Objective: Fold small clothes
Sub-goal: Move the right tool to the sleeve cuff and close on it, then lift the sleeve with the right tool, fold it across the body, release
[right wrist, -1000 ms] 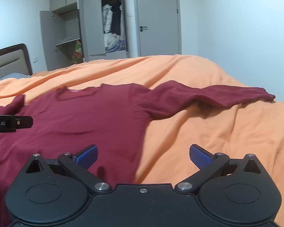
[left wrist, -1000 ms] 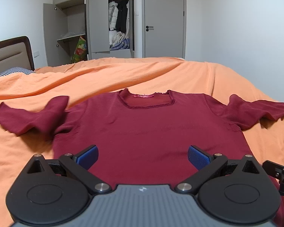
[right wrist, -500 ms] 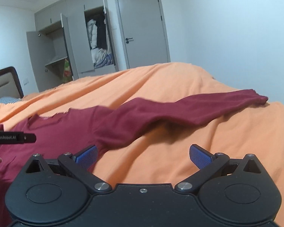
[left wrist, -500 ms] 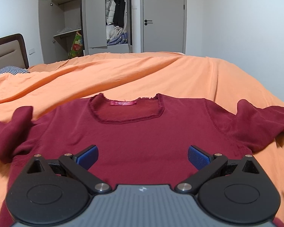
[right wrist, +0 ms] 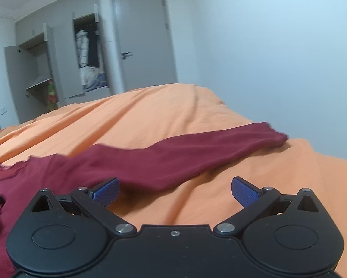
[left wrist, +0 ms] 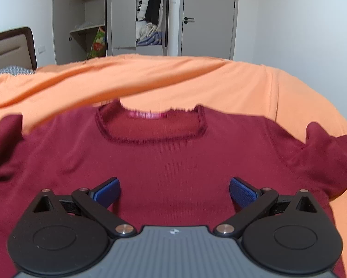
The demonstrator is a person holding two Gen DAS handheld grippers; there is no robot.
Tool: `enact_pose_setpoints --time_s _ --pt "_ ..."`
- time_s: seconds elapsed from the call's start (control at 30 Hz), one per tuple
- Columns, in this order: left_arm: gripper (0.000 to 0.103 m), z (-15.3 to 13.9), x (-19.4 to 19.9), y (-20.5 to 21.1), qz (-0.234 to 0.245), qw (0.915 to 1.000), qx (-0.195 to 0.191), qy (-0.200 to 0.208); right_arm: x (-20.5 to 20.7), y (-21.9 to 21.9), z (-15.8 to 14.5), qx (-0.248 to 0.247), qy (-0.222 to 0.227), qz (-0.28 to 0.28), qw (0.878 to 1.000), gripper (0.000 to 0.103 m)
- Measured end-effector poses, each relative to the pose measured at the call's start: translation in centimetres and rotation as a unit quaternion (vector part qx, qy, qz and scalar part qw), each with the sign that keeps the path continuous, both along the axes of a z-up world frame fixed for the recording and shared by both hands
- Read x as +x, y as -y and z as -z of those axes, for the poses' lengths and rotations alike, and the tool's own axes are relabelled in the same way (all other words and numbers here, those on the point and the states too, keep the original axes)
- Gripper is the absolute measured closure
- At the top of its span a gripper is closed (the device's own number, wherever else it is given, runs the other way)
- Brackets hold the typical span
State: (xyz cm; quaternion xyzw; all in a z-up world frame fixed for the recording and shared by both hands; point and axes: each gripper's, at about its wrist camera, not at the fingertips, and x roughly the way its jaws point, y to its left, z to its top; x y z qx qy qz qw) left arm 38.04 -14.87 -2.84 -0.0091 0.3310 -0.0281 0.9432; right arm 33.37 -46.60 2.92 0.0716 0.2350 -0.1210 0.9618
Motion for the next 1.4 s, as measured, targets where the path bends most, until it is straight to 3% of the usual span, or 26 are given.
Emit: enact_pose_setpoints --time_s 0.23,0.4,0.53,0.7,0.83,0.97,1.07,1.27,1.4 --pt "0.000 1.4 -0.6 0.1 -0.001 0.9997 0.005 0.023 2.3 5.9 -0.5 0.044 0.015 0.068 0.997 0.002" --pt "0.000 1.5 -0.3 0.0 0.000 0.9999 0.002 0.017 4.9 9.8 0.3 0.111 0.011 0.118 0.987 0.015" --pt "0.000 0.6 0.2 -0.3 0.006 0.9999 -0.006 0.011 6.4 11.0 0.7 0.119 0.005 0.145 0.982 0.029" --pt "0.000 -1.0 1.2 -1.1 -0.006 0.9998 -0.003 0.021 7.4 11.5 1.2 0.109 -0.007 0.185 0.977 0.089" --pt "0.000 -1.9 1.7 -2.2 -0.016 0.9995 -0.001 0.028 6.0 11.6 0.2 0.116 0.025 0.195 0.974 0.096" --pt "0.000 -2.4 1.9 -2.9 -0.028 0.9992 0.015 0.024 5.0 10.6 -1.4 0.089 0.039 0.195 0.976 0.097" --pt "0.000 -3.0 1.7 -3.6 -0.027 0.9993 0.003 0.025 4.8 9.3 -3.4 0.062 0.054 0.184 0.979 0.097" --pt "0.000 -4.9 1.3 -6.2 -0.040 0.9980 -0.037 0.030 5.2 2.6 -9.5 -0.037 0.113 0.110 0.987 0.098" --pt "0.000 -6.0 0.8 -8.1 -0.056 0.9965 -0.044 0.044 5.4 -4.7 -13.2 -0.113 0.162 0.020 0.980 0.098"
